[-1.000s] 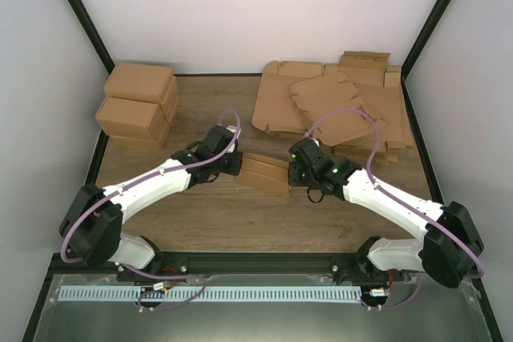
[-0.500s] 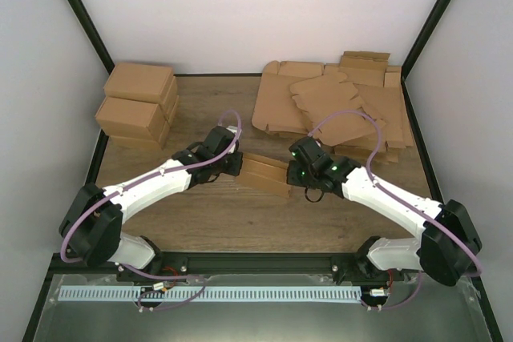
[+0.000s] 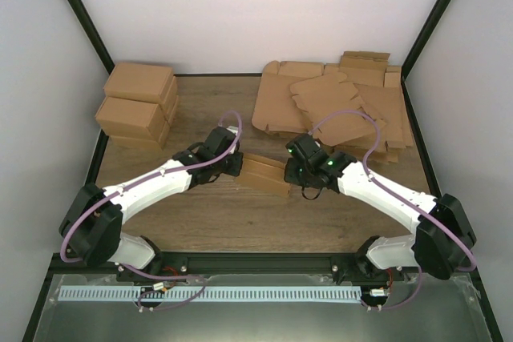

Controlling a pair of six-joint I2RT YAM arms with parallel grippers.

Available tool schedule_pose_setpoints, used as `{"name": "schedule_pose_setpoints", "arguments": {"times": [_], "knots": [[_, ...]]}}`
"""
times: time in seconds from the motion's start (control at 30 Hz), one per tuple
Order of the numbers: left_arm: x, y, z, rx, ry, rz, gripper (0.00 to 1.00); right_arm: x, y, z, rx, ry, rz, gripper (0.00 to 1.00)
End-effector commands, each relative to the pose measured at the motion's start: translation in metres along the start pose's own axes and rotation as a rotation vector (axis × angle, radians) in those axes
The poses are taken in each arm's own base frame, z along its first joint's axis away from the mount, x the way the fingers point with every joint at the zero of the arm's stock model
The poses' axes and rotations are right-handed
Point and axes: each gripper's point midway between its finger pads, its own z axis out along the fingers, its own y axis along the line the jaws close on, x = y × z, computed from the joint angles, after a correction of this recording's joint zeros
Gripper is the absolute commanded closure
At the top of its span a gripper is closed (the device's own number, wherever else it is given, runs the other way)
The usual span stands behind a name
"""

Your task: Fold the paper box

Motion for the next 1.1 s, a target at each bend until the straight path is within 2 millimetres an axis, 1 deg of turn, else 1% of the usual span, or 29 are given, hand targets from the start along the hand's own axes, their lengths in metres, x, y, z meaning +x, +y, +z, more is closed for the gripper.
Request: {"name": "schedule_pose_setpoints", "arguments": {"times": [0.0, 0.13, 0.27, 0.43, 0.67, 0.9, 1.07], "knots": [[0.025, -0.004, 0.003, 0.01, 0.097, 0.017, 0.96, -0.006, 0.004, -0.011, 0.001, -0.018, 0.021, 0.93], [0.024, -0.004, 0.003, 0.002, 0.093, 0.02, 0.96, -0.006, -0.004, -0.013, 0.029, -0.031, 0.025, 0.99], [0.025, -0.003, 0.003, -0.004, 0.095, 0.021, 0.96, -0.002, -0.01, -0.009, 0.071, -0.016, 0.023, 0.99], [0.025, -0.001, 0.003, -0.017, 0.092, 0.021, 0.96, 0.0, -0.017, -0.01, 0.135, -0.023, 0.023, 0.99], [0.025, 0.001, 0.003, -0.034, 0.09, 0.021, 0.96, -0.002, -0.018, -0.012, 0.187, -0.048, 0.004, 0.99], [0.027, 0.006, 0.003, -0.068, 0.102, 0.036, 0.96, 0.005, -0.017, -0.007, 0.205, -0.035, 0.002, 0.99], [0.032, 0.006, 0.003, -0.065, 0.109, 0.036, 0.96, 0.014, -0.016, -0.002, 0.194, -0.016, 0.018, 0.99]]}}
